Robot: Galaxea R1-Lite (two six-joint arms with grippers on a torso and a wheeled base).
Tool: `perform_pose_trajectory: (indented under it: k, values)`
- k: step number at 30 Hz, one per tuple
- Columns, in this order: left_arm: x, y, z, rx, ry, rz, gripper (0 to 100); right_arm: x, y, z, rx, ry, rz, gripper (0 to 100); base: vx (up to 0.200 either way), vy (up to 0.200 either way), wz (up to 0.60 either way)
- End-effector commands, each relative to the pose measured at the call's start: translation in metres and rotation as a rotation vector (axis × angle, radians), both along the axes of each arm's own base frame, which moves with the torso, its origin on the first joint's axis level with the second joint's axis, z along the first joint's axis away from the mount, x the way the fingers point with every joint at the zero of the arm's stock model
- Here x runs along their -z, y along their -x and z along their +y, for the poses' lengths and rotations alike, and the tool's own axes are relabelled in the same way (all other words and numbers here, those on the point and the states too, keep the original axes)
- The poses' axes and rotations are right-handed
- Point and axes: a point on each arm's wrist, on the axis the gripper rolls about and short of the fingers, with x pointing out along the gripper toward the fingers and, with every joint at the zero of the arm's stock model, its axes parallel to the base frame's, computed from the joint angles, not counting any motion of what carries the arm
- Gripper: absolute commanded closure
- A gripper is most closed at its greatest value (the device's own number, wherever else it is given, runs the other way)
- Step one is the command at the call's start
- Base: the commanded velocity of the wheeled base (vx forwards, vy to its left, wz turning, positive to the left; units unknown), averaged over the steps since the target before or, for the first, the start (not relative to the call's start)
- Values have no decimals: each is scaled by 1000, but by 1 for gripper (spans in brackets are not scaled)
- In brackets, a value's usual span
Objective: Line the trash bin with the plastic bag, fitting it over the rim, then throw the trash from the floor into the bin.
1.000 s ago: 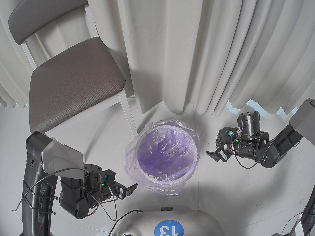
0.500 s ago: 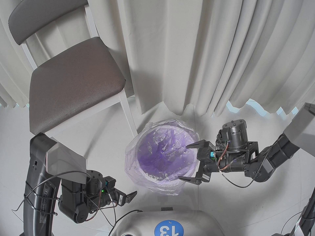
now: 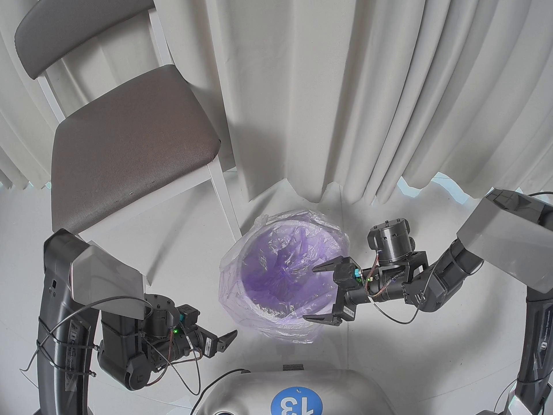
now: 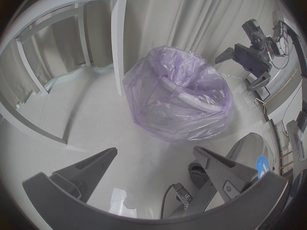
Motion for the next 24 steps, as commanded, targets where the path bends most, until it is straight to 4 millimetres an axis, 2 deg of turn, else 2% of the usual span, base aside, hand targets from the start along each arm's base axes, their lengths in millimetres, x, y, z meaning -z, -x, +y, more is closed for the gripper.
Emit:
perform_pose_trajectory:
  k: [1,7,12,13,24]
  values:
    - [-6,-3,2,-8,13,-31,0,19,-13,-3,17,15,36,0,0,0,0]
    - [-7,-4,4,-16,15,-36,0,20,-19,-4,28,32,74,0,0,0,0]
    - [-7,-5,3,-13,10,-40,0,28,-22,-8,40,39,87,0,0,0,0]
    - [-7,-5,3,-13,10,-40,0,28,-22,-8,40,39,87,100,0,0,0]
    - [-7,-5,2,-13,15,-40,0,27,-20,-10,30,29,84,100,0,0,0]
